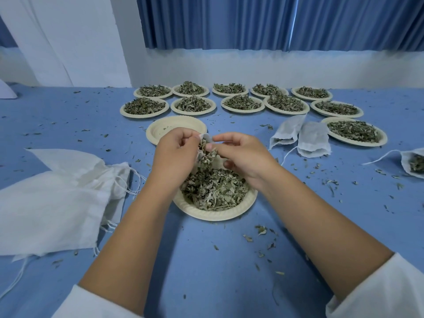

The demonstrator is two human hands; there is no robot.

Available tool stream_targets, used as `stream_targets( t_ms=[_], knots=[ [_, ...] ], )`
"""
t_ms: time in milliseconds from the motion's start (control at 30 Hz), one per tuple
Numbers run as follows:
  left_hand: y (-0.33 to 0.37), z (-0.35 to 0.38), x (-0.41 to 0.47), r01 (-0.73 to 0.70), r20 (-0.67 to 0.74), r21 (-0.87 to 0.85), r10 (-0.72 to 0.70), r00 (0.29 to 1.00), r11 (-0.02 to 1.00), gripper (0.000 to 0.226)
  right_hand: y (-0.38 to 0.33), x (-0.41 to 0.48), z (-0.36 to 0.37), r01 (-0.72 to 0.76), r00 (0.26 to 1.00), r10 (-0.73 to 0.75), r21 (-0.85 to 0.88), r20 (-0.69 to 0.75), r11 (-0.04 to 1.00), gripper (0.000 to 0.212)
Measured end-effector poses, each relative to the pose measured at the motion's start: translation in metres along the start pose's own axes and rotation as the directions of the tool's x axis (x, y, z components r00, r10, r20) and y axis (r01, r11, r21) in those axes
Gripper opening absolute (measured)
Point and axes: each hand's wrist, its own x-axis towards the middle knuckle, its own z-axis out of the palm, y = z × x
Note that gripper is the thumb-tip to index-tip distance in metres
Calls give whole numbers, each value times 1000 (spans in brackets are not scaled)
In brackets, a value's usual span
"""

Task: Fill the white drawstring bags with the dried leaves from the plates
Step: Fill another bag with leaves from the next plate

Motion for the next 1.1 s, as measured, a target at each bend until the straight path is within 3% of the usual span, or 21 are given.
stream_targets(
  t_ms=[67, 133, 233, 367, 467, 667, 933, 1100],
  knots=[
    [2, -1, -2, 27, 35, -70, -25, 999, 997, 19, -1, 2, 0, -99, 994, 98, 38, 48, 994, 26],
    [3, -2, -2, 38, 64, -85, -33, 997, 996, 19, -3, 0, 1, -200, 965, 162, 181, 204, 963, 20],
    [3, -2, -2, 39, 73, -65, -35, 997, 997, 18, -5, -5, 3, -258, 935, 153, 315, 320, 913, 12],
    [2, -1, -2, -48, 18, 5, 48, 999, 999, 16, -4, -4, 2, -231, 966, 171, 343, 196, 910, 8],
    [0, 1, -3, -143, 38, 98, 140, 989, 985, 17, -4, -3, -1, -196, 980, 181, 240, 84, 951, 4],
    [-3, 6, -8, -227, 229, 160, 187, 955, 961, 15, 2, -1, 2, -128, 991, 126, -33, -54, 991, 7],
    [-7, -2, -1, -188, -47, 334, 215, 975, 924, 15, -14, -6, -2, -241, 967, 232, 87, 105, 967, 18],
    [-10, -3, 1, -167, -68, 375, 207, 976, 912, 16, -18, -8, -2, -261, 963, 232, 244, 139, 934, 9]
  ],
)
